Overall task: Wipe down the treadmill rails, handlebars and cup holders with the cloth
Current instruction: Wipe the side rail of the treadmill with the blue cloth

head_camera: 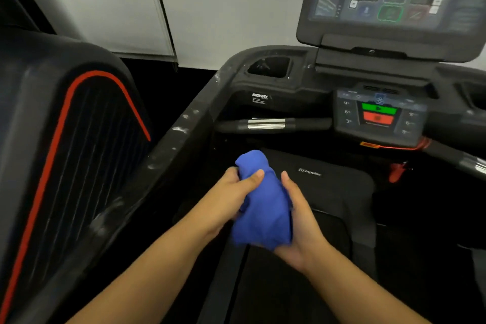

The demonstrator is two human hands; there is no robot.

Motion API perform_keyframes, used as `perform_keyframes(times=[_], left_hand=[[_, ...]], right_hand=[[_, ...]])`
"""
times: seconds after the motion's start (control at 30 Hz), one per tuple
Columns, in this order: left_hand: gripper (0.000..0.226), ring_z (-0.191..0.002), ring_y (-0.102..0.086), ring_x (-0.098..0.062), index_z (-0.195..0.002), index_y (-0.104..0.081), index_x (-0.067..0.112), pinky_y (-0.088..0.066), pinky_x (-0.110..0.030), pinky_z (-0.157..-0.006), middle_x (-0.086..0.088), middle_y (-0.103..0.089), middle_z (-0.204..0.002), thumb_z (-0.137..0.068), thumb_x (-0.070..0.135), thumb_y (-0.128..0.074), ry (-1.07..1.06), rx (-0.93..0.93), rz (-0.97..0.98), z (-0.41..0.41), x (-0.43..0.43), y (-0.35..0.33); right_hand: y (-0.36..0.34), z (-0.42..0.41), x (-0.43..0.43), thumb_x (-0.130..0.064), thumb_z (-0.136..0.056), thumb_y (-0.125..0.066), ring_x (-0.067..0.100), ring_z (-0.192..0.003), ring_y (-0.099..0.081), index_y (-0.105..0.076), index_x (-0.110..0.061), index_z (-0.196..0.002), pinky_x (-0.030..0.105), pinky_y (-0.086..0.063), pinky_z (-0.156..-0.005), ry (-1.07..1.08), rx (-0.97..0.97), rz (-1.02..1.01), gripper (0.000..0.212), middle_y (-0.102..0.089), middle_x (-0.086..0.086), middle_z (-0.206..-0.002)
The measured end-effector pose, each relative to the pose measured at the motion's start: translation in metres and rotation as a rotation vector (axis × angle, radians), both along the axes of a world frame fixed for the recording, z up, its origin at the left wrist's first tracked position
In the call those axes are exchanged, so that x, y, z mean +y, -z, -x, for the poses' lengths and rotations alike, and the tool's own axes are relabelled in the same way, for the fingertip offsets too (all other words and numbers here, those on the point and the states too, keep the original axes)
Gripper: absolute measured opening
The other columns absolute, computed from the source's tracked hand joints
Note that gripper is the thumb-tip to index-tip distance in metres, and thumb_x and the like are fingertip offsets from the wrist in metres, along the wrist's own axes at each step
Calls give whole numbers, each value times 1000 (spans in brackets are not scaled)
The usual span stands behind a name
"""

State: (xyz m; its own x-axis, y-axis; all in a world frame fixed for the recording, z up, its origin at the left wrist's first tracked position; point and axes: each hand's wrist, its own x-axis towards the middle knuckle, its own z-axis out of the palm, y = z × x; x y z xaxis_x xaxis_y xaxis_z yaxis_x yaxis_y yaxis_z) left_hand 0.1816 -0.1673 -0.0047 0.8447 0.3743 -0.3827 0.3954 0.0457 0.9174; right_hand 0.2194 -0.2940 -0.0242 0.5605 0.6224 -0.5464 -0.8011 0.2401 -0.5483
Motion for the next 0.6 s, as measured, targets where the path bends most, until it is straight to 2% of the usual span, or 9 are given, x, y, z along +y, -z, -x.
perform_keyframes(times=[0.03,0.1,0.13,0.2,0.33,0.4,0.47,0.6], left_hand=[[55,-105,-62,-18,-126,-43,9,-52,-39,-91,-3,-60,-120,-85,40,-62,20,4,-97,-5,-2,4],[55,-98,-57,-12,-124,-37,9,-49,-21,-78,2,-54,-112,-84,34,-66,44,3,-357,-13,-4,9],[56,-95,-55,-12,-122,-35,11,-45,-18,-73,2,-52,-109,-82,32,-69,46,-10,-452,-15,-6,10],[62,-94,-54,-13,-119,-32,12,-42,-20,-74,0,-50,-110,-78,34,-73,66,-2,-514,-21,-9,18],[73,-98,-52,-12,-126,-31,9,-44,-17,-69,0,-47,-117,-76,44,-71,172,105,-393,-32,-16,34],[79,-110,-52,-14,-134,-31,9,-46,-20,-83,0,-46,-129,-76,47,-70,191,83,-314,-36,-21,43],[82,-122,-48,-16,-140,-29,11,-43,-25,-93,-1,-42,-138,-77,46,-68,182,34,-251,-39,-29,49],[82,-113,-58,-16,-132,-45,18,-48,-37,-98,2,-55,-132,-66,61,-67,294,26,-60,-40,-55,53]], right_hand=[[2,-2,-7,-48,-84,-56,33,-106,-64,-63,-8,-117,48,-44,-98,32,42,-46,52,-67,19,-113],[11,-7,-14,-43,-85,-58,32,-106,-65,-61,-6,-120,46,-46,-97,81,72,-53,51,-67,19,-114],[14,-8,-18,-41,-85,-59,32,-104,-66,-61,-7,-119,46,-47,-95,102,81,-36,49,-68,18,-113],[20,-9,-24,-39,-86,-59,32,-102,-67,-61,-8,-119,47,-49,-93,144,96,-13,45,-69,16,-111],[26,-9,-39,-35,-86,-56,31,-96,-68,-63,-9,-116,45,-51,-86,231,128,-35,40,-69,16,-110],[26,-10,-49,-32,-85,-55,32,-94,-69,-65,-7,-113,45,-51,-87,265,118,-60,39,-69,17,-109],[26,-11,-60,-30,-85,-55,31,-92,-69,-67,-5,-108,45,-50,-86,291,98,-55,36,-70,17,-108],[24,-9,-82,-28,-84,-59,32,-95,-69,-70,-7,-104,48,-50,-89,331,75,-45,30,-70,16,-107]])
